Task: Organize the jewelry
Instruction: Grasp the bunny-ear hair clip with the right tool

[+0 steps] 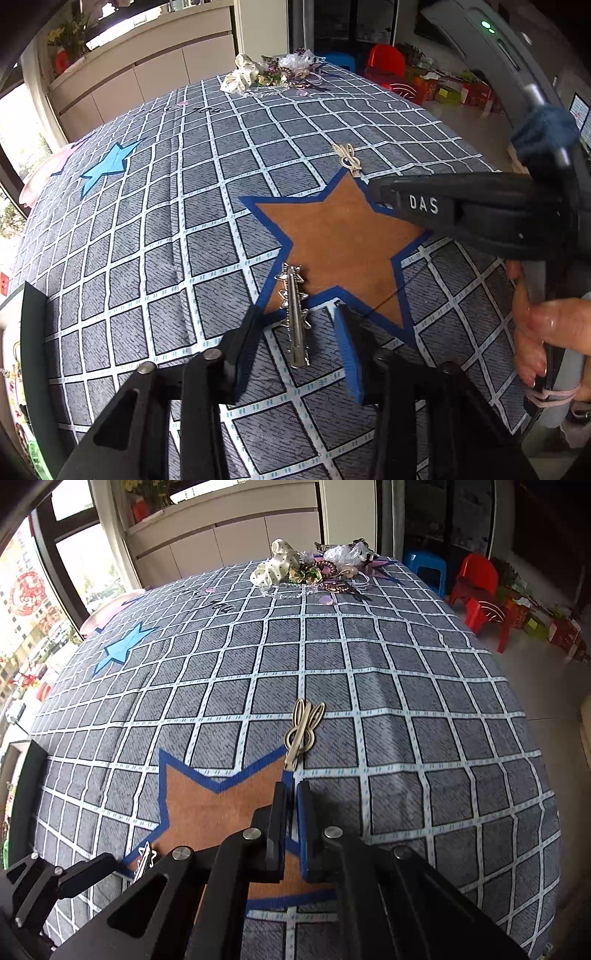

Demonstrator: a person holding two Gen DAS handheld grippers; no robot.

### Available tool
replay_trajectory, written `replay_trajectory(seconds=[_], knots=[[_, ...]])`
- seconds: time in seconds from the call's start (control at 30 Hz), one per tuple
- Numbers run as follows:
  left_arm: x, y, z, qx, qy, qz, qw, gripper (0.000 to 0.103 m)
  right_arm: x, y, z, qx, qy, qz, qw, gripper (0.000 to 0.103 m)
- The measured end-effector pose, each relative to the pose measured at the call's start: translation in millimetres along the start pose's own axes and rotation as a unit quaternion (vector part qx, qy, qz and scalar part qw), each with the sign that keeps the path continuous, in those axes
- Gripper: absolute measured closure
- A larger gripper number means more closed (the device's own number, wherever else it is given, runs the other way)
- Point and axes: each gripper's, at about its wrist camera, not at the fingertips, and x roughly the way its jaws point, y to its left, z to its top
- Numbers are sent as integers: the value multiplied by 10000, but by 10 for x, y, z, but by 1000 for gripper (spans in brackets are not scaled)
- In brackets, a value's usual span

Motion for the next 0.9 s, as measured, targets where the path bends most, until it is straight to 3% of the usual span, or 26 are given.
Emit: replay_trajectory(seconds=[0.07,0.27,0.5,0.53,0.6,0.63,0.67,0.83,0.9], knots=[[1,-34,-1,91,-22,-15,10000,78,-69,-49,-104,55,-40,70,10000,98],[-12,8,-27,-27,-33,-125,9999,78,-228,-160,-347,188,-92,239,9995,98],[-25,105,-61,-183,-41,-80,9998,78,-96,-195,-137,527,-17,455,9976,95],[-29,115,-63,-205,-41,-83,9997,78,-60,-159,-92,464,-13,399,9981,90],[-26,126,-61,-230,-34,-77,9997,78,-9,-108,-6,405,-67,341,9986,71],[-26,133,-61,-244,-31,-77,9997,78,14,-83,38,379,-105,258,9989,53],[-28,141,-63,-256,-32,-79,9996,78,35,-53,82,343,-154,181,9991,45],[-28,161,-60,-284,-32,-74,9996,78,186,89,240,98,-158,-216,9996,46],[-15,162,-50,-275,-40,-67,9996,78,223,150,267,-82,-144,-486,9987,54]])
